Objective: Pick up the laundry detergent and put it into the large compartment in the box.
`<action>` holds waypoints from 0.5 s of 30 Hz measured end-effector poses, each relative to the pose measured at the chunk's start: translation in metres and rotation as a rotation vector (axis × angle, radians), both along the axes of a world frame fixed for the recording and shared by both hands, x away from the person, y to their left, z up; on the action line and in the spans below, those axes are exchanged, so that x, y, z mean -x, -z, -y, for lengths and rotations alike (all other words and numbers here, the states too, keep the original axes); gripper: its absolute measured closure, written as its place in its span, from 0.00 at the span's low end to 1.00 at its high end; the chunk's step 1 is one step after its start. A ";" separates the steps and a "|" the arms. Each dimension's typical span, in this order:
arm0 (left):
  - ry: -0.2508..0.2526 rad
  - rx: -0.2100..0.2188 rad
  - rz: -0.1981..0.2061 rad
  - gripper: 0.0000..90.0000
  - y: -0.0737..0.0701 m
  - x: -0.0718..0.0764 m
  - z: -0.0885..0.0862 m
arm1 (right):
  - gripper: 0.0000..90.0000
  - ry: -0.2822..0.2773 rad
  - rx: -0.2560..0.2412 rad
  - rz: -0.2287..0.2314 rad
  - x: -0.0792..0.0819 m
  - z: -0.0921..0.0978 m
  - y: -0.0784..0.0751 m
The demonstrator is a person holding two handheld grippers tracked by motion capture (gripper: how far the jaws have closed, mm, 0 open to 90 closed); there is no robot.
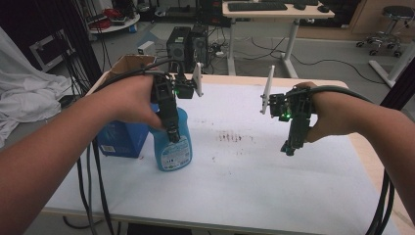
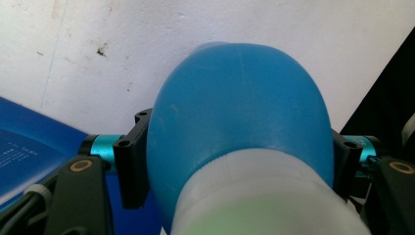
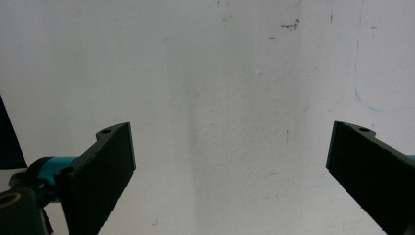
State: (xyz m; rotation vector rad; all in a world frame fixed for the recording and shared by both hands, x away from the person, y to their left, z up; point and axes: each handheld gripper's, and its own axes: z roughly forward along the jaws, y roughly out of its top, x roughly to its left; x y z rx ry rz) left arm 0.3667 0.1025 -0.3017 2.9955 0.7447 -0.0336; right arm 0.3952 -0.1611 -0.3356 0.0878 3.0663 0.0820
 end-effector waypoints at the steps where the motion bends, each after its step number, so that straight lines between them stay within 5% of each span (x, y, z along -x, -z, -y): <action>1: -0.001 -0.001 -0.003 0.35 0.000 0.000 0.000 | 0.04 0.001 0.000 0.000 0.000 0.000 0.000; 15: -0.005 -0.002 -0.008 0.40 0.000 0.000 0.000 | 0.04 0.004 -0.001 -0.001 -0.001 0.000 0.002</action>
